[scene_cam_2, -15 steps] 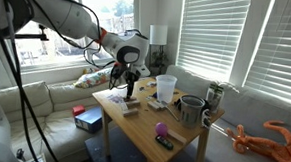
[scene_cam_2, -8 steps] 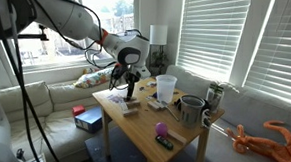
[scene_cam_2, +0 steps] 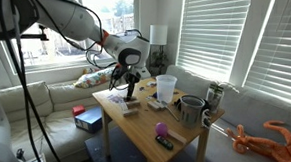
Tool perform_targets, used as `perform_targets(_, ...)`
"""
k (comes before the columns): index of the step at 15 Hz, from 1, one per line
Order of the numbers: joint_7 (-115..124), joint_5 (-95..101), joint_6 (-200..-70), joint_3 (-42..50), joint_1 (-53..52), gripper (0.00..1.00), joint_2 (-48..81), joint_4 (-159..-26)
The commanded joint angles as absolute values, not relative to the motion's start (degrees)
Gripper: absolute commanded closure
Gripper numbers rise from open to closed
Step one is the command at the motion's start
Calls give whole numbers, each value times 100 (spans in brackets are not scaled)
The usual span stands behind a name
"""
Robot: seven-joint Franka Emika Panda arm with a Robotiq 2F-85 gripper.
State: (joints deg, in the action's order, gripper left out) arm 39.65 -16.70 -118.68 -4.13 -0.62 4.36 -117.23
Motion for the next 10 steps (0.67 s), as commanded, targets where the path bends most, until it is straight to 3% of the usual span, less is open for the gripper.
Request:
perform_targets(1, 4173, -1574, -11798, -321, -167, 85, 530, -11539)
perform_targets(3, 4188, -1537, -11808, -312, -168, 96, 511, -11520)
perform_targets(4, 4176, -1517, -11817, -303, -162, 93, 471, -11525)
perform_targets(10, 3859, -969, -11984, -194, -99, 93, -179, -11753)
